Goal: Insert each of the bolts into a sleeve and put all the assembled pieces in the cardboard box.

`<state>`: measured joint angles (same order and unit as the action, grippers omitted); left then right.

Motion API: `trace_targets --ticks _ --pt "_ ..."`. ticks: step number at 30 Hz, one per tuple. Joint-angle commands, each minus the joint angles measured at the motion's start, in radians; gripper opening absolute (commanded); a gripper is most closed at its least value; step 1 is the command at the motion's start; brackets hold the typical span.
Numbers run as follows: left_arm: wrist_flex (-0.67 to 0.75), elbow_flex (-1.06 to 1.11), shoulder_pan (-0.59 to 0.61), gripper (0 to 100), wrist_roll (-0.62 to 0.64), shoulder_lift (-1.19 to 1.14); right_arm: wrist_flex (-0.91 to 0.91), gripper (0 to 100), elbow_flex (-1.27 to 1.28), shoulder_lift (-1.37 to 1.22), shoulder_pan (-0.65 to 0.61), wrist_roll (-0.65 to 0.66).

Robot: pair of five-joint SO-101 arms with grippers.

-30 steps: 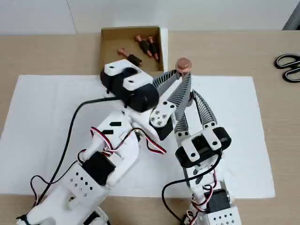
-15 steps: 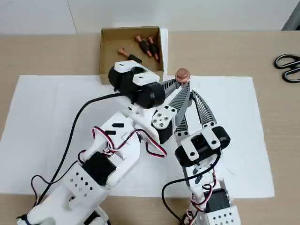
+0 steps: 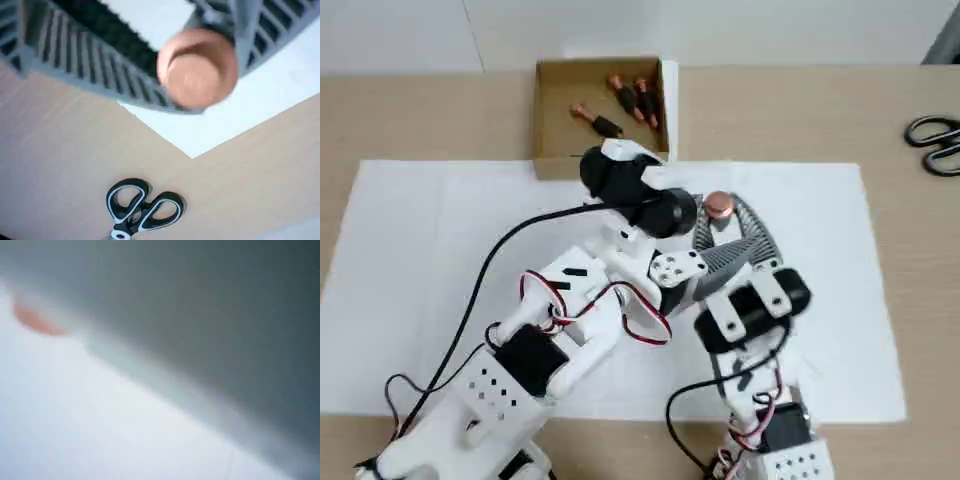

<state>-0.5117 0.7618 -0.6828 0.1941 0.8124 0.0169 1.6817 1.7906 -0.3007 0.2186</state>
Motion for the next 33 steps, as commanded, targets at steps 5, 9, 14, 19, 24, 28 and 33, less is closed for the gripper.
trace_targets --ticks 5,9,14,19,24,28,33 --pt "-0.005 -0.061 0.02 26 -0.109 0.009 0.001 0.5 0.003 0.024 0.008 0.009" --pt "-0.005 -0.102 0.074 26 -0.141 0.087 -0.099 0.5 0.003 0.024 0.008 0.009" --pt "-0.005 0.002 0.176 13 -0.141 0.269 -0.326 0.4 -0.049 0.024 0.012 0.009" --pt "0.002 0.246 0.351 0 -0.141 0.496 -0.489 0.4 -0.183 0.018 0.027 0.008" --pt "0.046 0.501 0.531 1 -0.137 0.74 -0.526 0.4 -0.4 -0.142 0.076 0.005" --pt "0.104 0.67 0.626 1 -0.135 0.956 -0.513 0.4 -0.647 -0.444 0.077 0.002" --pt "0.106 0.743 0.704 1 -0.133 0.996 -0.418 0.4 -0.876 -0.908 0.059 -0.005"
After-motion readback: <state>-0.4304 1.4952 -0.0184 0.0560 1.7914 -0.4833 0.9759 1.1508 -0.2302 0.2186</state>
